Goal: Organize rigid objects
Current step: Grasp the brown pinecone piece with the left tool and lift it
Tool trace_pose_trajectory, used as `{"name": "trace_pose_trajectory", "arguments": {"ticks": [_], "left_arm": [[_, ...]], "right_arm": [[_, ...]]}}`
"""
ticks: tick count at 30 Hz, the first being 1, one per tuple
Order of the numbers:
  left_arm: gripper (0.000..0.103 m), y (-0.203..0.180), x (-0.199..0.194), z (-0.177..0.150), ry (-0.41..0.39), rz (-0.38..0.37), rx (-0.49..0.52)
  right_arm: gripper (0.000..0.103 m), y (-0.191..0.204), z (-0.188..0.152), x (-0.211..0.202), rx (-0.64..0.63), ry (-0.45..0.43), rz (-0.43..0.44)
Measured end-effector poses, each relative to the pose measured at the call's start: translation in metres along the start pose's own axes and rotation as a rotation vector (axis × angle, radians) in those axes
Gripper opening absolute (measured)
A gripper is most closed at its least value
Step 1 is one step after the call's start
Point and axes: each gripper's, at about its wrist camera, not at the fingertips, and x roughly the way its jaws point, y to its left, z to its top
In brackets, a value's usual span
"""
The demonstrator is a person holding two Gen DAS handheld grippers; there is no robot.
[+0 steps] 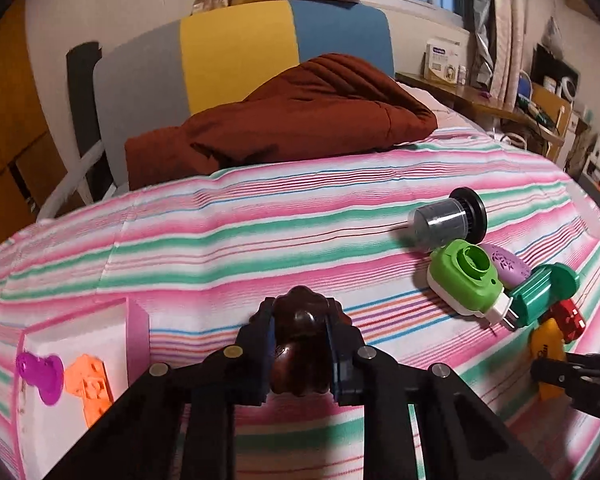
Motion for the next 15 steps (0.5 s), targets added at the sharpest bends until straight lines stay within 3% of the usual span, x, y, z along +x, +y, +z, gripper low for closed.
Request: {"name": "trace_pose_trajectory", "arguments": {"ticks": [5, 15], "left_arm": [[0.021, 0.012, -0.014, -0.013, 0.004, -0.060, -0.075], [0.021, 0.017, -0.054, -0.045, -0.027, -0.139, -0.087]], "right_arm": [[0.027, 0.003, 0.000, 0.002, -0.014, -0.002, -0.011], [0.027, 0.004, 0.001, 0.003, -0.033, -0.008, -0.019]]}}
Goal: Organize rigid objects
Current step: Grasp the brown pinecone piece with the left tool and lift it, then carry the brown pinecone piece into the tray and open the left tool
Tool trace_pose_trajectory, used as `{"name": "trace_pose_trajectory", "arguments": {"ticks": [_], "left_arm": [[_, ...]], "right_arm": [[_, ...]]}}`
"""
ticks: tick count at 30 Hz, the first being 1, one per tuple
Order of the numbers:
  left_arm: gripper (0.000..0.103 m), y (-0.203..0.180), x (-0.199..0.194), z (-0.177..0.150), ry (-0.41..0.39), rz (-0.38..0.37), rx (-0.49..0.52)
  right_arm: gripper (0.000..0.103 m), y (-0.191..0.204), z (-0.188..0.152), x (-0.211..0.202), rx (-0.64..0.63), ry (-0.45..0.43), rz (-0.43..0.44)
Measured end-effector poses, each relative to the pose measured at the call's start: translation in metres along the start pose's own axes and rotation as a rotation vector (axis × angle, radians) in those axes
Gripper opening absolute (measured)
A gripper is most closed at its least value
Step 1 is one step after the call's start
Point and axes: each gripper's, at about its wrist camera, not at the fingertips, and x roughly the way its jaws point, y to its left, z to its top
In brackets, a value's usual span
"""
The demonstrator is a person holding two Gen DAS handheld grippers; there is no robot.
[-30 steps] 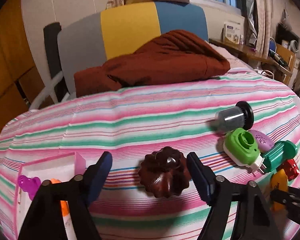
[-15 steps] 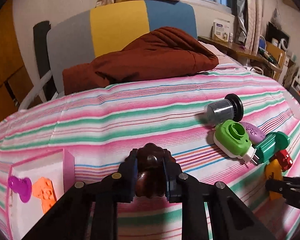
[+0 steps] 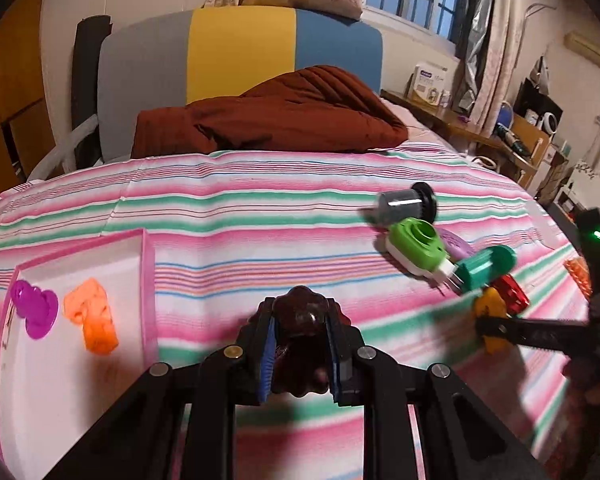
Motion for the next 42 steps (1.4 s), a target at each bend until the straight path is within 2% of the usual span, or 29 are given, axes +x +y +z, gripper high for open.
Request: {"name": "trace_pose_trajectory", "arguments": {"ticks": [7, 11, 17, 21, 28, 30, 34, 40, 41, 42], "left_arm": [[0.021, 0.014, -0.043, -0.011, -0.062, -0.032, -0.028], [0.021, 0.034, -0.066, -0.014, -0.101, -0.017, -0.057], [0.021, 0.077, -0.086, -0.023, -0.121, 0.054, -0.114], [0.021, 0.108, -0.086, -0.031, -0.101, 0.114, -0.155], [0.021, 0.162, -0.063, -0.047, 0.017, 0.218, -0.247], [0.021, 0.170, -0.063, -0.046, 0.003, 0.223, -0.252], [0.021, 0.178, -0.054, -0.035, 0.026, 0.305, -0.213], [0.021, 0.199, -0.045, -0.027, 0.025, 0.371, -0.218], [0.022, 0.200, -0.045, -0.027, 0.025, 0.378, -0.220], [0.030, 0.201, -0.047, -0.028, 0.018, 0.373, -0.229]], "right_arm": [[0.027, 0.003, -0.002, 0.001, -0.013, -0.006, -0.009], [0.027, 0.005, -0.002, 0.001, -0.031, -0.012, -0.020], [0.027, 0.008, -0.005, 0.000, -0.059, -0.020, -0.041], [0.027, 0.009, -0.005, 0.001, -0.067, -0.023, -0.049], [0.027, 0.012, -0.006, 0.001, -0.077, -0.027, -0.062], [0.027, 0.012, -0.005, 0.001, -0.082, -0.028, -0.066], [0.027, 0.014, -0.004, 0.004, -0.088, -0.029, -0.071], [0.027, 0.014, -0.005, 0.003, -0.097, -0.032, -0.076], [0.027, 0.014, -0.005, 0.003, -0.097, -0.031, -0.076], [0.027, 0.015, -0.004, 0.004, -0.097, -0.031, -0.076]]}}
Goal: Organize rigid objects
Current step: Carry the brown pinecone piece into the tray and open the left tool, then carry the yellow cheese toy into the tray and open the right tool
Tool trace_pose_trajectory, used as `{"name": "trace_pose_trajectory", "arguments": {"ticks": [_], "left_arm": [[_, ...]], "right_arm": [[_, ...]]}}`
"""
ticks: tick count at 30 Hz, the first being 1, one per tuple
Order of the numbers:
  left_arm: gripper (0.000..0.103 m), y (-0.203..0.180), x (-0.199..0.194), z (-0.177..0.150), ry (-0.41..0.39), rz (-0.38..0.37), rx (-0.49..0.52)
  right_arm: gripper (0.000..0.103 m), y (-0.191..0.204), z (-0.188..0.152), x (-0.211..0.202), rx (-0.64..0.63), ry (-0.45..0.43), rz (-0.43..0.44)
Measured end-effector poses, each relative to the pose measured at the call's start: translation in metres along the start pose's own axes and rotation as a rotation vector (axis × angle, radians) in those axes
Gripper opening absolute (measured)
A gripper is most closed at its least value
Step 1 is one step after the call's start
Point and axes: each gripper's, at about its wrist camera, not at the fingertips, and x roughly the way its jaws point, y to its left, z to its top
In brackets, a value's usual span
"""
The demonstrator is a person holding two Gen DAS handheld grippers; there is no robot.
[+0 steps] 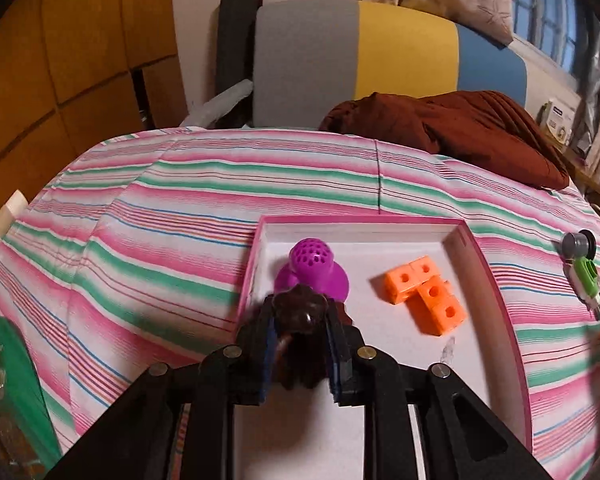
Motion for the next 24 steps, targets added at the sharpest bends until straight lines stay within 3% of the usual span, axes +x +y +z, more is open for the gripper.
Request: {"name": "trace_pose_trajectory", "arguments": {"ticks": [2, 4, 7, 17, 24], "left_arm": [[0.050, 0.004, -0.010, -0.004, -0.029, -0.030, -0.033], [0.079, 0.006, -0.026, -0.010, -0.088, -0.052, -0.060], [0.084, 0.004, -0.045, -0.020, -0.146, -0.054, -0.056], [0.096, -0.012, -0.064, -0.053, -0.106, -0.149, -0.076], [0.097, -0.020, -0.069, -0.064, -0.088, -0.170, -0.082]], "right_arm": [[0.027, 0.000, 0.000, 0.000, 0.002, 0.000, 0.001], [0.027, 0.000, 0.000, 0.000, 0.001, 0.000, 0.000], [0.027, 0.000, -0.001, -0.001, 0.001, -0.001, -0.002], [0.026, 0.005, -0.005, -0.004, -0.047, -0.013, -0.029], [0.026, 0.012, -0.008, -0.009, -0.032, -0.005, 0.161]]}}
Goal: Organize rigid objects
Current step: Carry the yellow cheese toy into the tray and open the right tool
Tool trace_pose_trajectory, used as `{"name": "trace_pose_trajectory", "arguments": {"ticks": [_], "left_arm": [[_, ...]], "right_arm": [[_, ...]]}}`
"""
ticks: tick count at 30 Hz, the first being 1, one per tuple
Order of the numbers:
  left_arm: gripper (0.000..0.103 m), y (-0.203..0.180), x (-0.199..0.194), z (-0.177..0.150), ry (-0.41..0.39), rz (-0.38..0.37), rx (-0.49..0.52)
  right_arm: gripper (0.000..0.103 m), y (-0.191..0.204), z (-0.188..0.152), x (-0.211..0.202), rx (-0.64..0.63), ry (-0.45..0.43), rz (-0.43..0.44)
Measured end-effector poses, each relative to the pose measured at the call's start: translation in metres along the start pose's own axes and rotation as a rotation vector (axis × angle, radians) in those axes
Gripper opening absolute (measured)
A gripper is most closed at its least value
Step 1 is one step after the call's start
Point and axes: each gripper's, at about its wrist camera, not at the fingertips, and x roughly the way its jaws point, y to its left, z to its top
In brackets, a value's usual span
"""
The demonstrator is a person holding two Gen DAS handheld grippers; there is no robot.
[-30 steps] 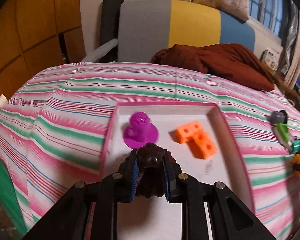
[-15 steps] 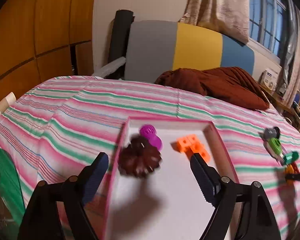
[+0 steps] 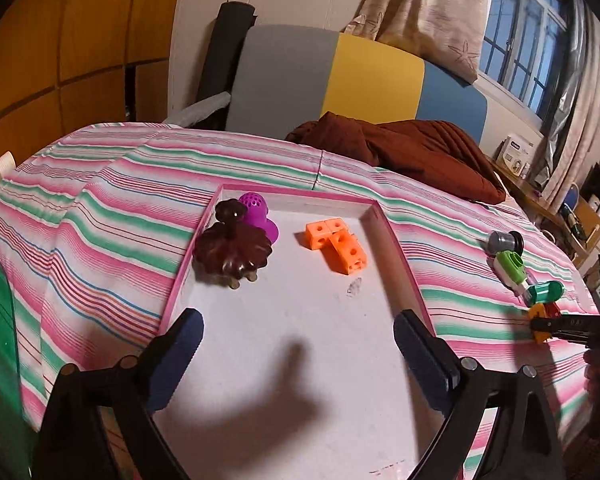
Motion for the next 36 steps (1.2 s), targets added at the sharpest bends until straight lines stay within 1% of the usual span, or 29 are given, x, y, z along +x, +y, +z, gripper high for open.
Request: {"name": "trace_pose_trajectory", "arguments": {"ticks": [3, 10, 12, 14, 16, 19, 24, 29, 30, 34, 36], "left_arm": [[0.099, 0.000, -0.002, -0.002, 0.002, 0.006, 0.003], [0.100, -0.001, -0.006, -0.010, 0.014, -0.005, 0.018], [0.100, 0.000, -0.007, -0.010, 0.016, -0.008, 0.017], [0.100, 0.001, -0.007, -0.011, 0.020, -0.009, 0.013], [0.101, 0.003, -0.008, -0.010, 0.022, -0.012, 0.003], [0.101, 0.007, -0.010, -0.012, 0.034, -0.017, -0.010], [0.101, 0.014, -0.017, -0.014, 0.028, -0.024, -0.018], [0.101, 0.022, -0.023, -0.016, 0.026, -0.021, -0.023], [0.101, 0.024, -0.024, -0.017, 0.025, -0.023, -0.026], [0.102, 0.033, -0.028, -0.019, 0.023, -0.017, -0.028], [0.102, 0.037, -0.030, -0.019, 0.022, -0.015, -0.034]], "right_arm": [[0.026, 0.010, -0.002, -0.003, -0.036, -0.011, 0.042], [0.026, 0.044, -0.009, -0.010, -0.177, -0.053, 0.086], [0.026, 0.056, -0.013, -0.009, -0.205, -0.047, 0.102], [0.026, 0.069, -0.015, -0.003, -0.213, -0.021, 0.120], [0.026, 0.086, -0.019, 0.000, -0.232, -0.010, 0.141], [0.026, 0.120, -0.020, 0.002, -0.289, -0.011, 0.151], [0.026, 0.187, -0.012, 0.003, -0.406, -0.030, 0.189], [0.026, 0.240, -0.002, 0.007, -0.476, -0.055, 0.187], [0.026, 0.253, 0.004, 0.014, -0.492, -0.057, 0.184], [0.026, 0.282, 0.012, 0.029, -0.541, -0.054, 0.163], [0.026, 0.296, 0.015, 0.036, -0.567, -0.050, 0.138]]}}
